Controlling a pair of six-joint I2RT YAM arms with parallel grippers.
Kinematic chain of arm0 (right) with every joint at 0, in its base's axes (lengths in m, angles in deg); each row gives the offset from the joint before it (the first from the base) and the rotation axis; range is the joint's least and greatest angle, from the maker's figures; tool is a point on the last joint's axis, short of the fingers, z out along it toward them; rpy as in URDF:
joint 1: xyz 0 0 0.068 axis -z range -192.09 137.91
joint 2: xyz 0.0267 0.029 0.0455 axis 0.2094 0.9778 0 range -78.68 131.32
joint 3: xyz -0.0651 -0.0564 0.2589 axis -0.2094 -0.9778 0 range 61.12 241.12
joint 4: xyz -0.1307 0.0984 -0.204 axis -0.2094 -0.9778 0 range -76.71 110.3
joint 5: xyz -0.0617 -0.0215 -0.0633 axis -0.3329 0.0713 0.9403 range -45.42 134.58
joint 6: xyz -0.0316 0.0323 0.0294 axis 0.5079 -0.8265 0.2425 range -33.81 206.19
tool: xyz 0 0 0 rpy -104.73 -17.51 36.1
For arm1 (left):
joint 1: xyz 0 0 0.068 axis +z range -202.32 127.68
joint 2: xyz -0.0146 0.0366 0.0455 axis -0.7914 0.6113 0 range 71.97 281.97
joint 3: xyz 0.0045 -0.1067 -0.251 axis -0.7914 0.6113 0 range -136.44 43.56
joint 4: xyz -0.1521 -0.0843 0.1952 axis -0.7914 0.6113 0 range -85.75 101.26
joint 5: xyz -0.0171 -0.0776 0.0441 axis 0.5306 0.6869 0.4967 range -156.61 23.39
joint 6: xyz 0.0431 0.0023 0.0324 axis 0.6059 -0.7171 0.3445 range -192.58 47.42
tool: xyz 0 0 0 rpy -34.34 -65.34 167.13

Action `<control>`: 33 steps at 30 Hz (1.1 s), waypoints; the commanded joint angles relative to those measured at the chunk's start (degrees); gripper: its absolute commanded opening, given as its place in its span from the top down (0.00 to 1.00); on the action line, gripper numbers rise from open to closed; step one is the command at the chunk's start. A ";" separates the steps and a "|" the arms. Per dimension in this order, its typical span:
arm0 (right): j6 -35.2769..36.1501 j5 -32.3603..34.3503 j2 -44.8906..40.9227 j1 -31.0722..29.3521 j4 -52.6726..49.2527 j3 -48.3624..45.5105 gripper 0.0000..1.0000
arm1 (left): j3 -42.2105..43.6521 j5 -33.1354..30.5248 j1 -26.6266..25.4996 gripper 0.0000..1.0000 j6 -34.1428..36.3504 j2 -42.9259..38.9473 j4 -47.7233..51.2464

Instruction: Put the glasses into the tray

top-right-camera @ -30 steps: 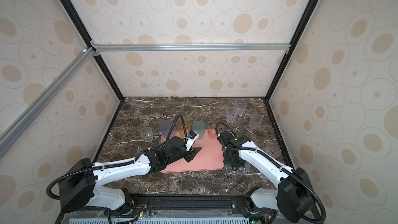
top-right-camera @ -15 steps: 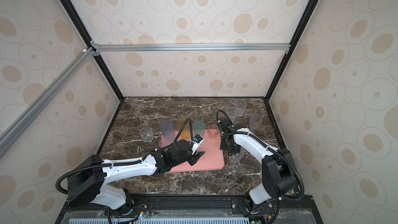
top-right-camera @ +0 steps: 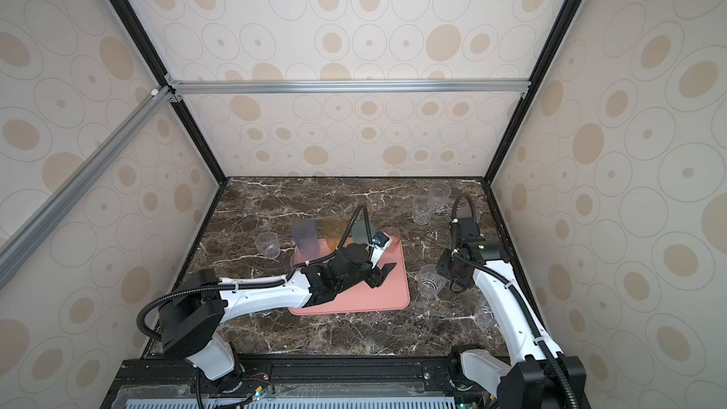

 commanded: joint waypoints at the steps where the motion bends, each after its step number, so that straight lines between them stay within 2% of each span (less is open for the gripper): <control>1: 0.40 -4.68 0.56 1.22 2.36 -3.05 0.60 | -5.72 3.01 -0.98 0.29 -2.24 3.85 -0.36; 6: 0.51 -4.65 2.31 1.94 5.61 -6.82 0.64 | -9.69 5.56 -1.61 0.30 -4.61 8.34 2.02; 9: 0.93 -5.37 3.23 2.19 7.40 -8.59 0.73 | -9.81 6.14 -1.80 0.31 -5.36 8.81 1.66; 14: 1.40 -4.81 2.72 2.19 9.52 -10.37 0.88 | -9.45 4.37 -1.83 0.31 -4.18 7.69 2.32; 19: 1.75 -3.20 0.35 0.64 6.71 -7.83 0.95 | -9.93 1.18 -1.78 0.31 -3.13 5.91 4.79; 25: 3.60 0.01 0.88 -5.22 -0.93 0.95 0.98 | -7.62 -3.35 -1.80 0.31 0.45 -1.02 6.31; 30: 6.30 0.64 6.17 -11.90 -9.33 9.93 0.98 | 2.40 -9.95 -1.68 0.29 5.69 -12.19 1.82; 33: 6.29 0.96 9.73 -18.90 -12.18 14.85 0.98 | 8.48 -13.09 -1.26 0.24 7.64 -19.08 0.94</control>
